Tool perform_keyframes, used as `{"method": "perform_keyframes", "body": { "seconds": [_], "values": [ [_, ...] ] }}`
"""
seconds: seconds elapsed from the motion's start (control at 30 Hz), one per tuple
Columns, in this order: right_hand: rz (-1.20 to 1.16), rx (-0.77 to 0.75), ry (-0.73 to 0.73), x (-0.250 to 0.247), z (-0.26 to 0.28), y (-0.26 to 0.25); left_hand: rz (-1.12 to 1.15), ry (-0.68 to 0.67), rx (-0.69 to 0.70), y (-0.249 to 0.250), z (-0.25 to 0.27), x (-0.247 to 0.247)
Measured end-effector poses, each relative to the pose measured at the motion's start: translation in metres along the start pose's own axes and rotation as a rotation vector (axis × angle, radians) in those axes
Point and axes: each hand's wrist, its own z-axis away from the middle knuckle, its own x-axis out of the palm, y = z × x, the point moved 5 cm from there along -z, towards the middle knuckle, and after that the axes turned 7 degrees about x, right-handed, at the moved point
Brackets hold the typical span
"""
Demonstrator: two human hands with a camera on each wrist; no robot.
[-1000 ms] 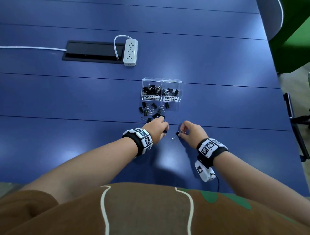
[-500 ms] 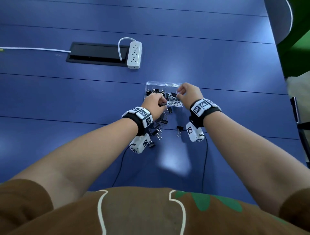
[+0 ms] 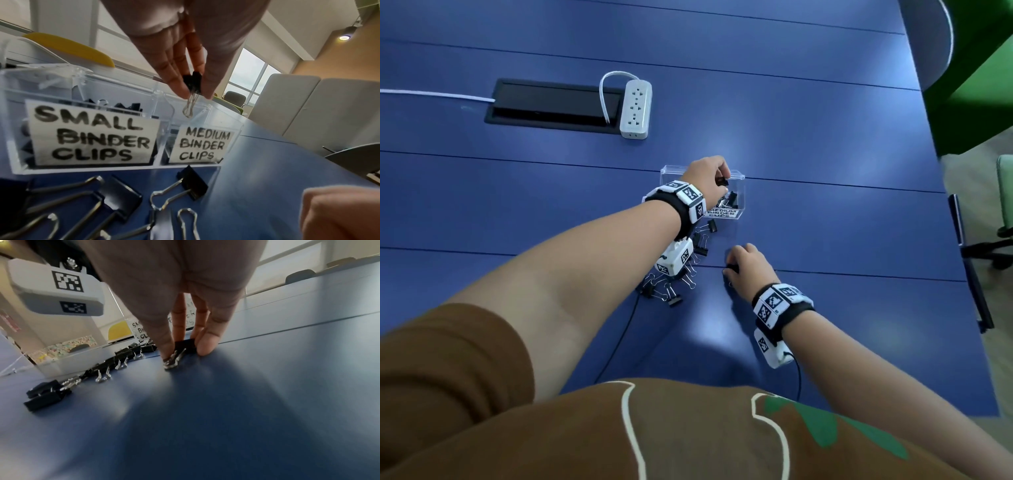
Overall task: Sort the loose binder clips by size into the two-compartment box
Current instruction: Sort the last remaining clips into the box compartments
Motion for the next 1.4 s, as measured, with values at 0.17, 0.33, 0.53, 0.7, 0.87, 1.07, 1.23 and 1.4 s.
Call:
{"method": "perform_keyframes", "body": {
  "seconds": [0.17,0.33,0.53,0.7,0.87,1.07,1.23,1.4],
  "values": [
    [-0.079,-0.097,0.037,-0.009,-0.006,-0.022,-0.012,0.036,0.070,-0.006,0.018,-0.002],
    [-0.034,-0.211,0.037,0.000,-0.016,-0.053,-0.055,0.013,0.031,-0.036,0.062,-0.006],
    [0.013,-0.181,0.031,0.013,-0.022,-0.062,-0.205,-0.163,-0.152,-0.087,0.121,0.008],
    [0.071,-0.175,0.041,0.016,-0.017,-0.057,-0.170,-0.135,-0.137,-0.089,0.138,0.021],
    [-0.150,-0.095,0.063,0.009,-0.013,-0.040,-0.187,-0.135,-0.112,-0.087,0.142,0.024],
    [-0.578,0.045,0.097,-0.038,-0.020,-0.041,-0.147,-0.149,-0.108,-0.091,0.144,0.021],
    [-0.591,0.006,0.204,-0.092,-0.055,-0.063,-0.144,-0.166,-0.109,-0.091,0.146,0.020],
    [-0.287,-0.027,0.241,-0.095,-0.077,-0.072,-0.113,-0.168,-0.123,-0.094,0.151,0.016]
  ]
}}
